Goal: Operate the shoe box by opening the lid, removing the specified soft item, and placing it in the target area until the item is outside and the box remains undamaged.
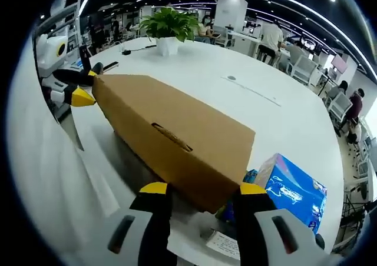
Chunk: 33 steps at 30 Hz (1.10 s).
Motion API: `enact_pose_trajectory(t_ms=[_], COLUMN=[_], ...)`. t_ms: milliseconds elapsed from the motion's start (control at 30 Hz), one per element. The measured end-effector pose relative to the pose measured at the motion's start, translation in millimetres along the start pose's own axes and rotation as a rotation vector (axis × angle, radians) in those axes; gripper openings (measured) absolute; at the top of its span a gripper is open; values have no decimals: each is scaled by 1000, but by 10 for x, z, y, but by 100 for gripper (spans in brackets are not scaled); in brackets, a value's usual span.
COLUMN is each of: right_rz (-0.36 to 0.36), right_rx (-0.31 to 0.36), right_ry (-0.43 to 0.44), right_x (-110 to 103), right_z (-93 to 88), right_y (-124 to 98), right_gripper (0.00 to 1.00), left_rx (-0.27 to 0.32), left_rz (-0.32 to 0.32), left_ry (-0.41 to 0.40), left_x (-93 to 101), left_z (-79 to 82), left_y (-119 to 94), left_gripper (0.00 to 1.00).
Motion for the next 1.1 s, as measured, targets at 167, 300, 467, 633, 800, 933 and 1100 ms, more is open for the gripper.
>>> enact_pose_trajectory(t_ms=[167,300,467,633,800,933,1100], right_rz=[16,29,50,62,68,74,75], right_rx=[-15,-42,-56,-64,-81,-76,-78], right_ry=[3,8,60,92,162,200,134], right_x=[-16,-36,-108,-187,-221,-219,-213], right_z=[-21,-64,-98,-98,-114,-112,-152], right_y=[4,33,79,104,123,120,115], right_gripper=[43,45,54,66,67,66,63], left_rx=[-3,-4,-15,-20,-40,-47,-67], left_rz=[-4,-8,-32,-68,-88,-96,-130], left_ry=[8,1,-7,-68,-73,-88,-168], left_x=[16,41,52,72,92,90,65], left_z=[-37,-87,-150,-164,-181,-177,-182], left_y=[20,28,56,75,88,81,95], left_gripper=[44,45,45,50,53,54,54])
Point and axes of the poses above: the point that each gripper's makers call its tool centre point, and the gripper's own axes: y roughly forward along the fingers, x roughly to its right, z roughly out of its top, the point moved 2 cm from there along -y, roughly backward along the fingers, and after that the axes turned 3 degrees about y, right-handed, at the moved point
